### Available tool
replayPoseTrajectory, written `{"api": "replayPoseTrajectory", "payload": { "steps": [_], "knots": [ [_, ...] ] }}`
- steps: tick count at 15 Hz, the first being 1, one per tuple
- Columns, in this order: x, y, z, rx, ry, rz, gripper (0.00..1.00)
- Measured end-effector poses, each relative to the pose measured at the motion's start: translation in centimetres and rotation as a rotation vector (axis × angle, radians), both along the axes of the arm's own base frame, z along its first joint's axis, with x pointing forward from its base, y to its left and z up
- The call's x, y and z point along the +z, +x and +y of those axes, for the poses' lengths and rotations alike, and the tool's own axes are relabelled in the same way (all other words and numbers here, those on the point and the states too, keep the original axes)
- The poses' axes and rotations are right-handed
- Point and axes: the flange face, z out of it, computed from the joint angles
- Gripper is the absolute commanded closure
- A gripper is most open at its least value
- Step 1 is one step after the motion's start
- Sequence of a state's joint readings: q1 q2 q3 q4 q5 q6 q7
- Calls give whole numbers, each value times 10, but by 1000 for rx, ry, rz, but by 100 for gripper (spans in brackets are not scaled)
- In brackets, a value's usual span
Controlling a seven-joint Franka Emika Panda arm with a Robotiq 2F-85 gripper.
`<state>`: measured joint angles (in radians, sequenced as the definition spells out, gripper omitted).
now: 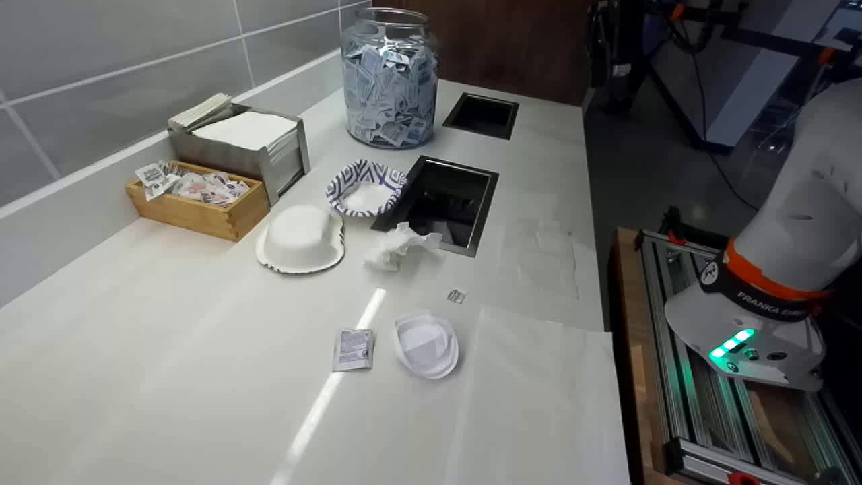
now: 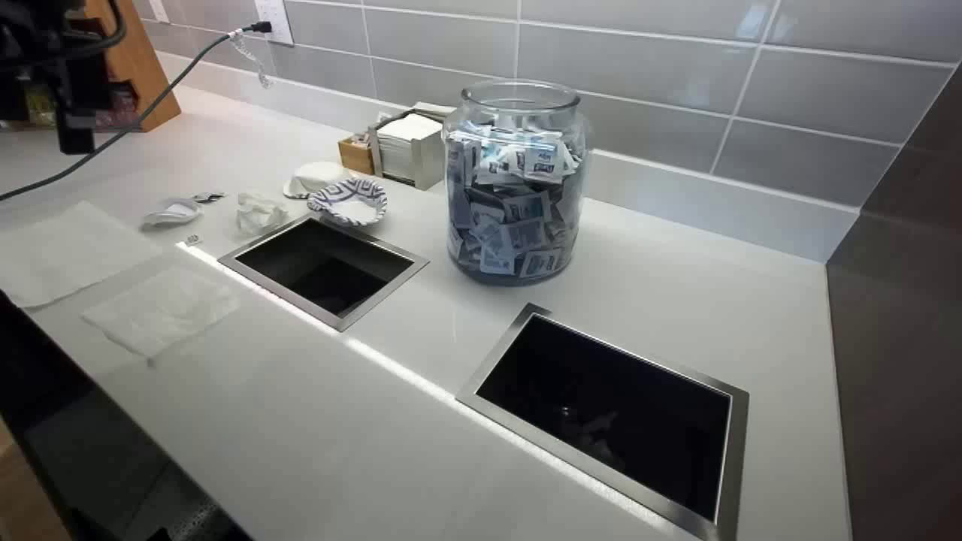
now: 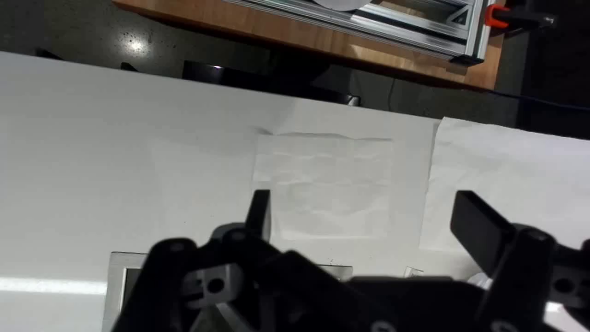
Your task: Use the right paper towel to clean the surface
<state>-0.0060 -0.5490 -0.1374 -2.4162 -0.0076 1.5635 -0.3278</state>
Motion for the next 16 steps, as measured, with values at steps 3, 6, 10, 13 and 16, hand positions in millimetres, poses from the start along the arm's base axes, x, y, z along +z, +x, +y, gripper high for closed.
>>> {"api": "replayPoseTrajectory", "payload": {
  "steps": [3, 6, 10, 13, 16],
  "knots": [
    [0, 0, 0, 0, 0, 0, 0],
    [0, 0, 0, 0, 0, 0, 0],
    [0, 0, 0, 0, 0, 0, 0],
    [-6, 3, 1, -9, -3, -15, 0],
    [-36, 6, 17, -32, 11, -44, 0]
  ]
}}
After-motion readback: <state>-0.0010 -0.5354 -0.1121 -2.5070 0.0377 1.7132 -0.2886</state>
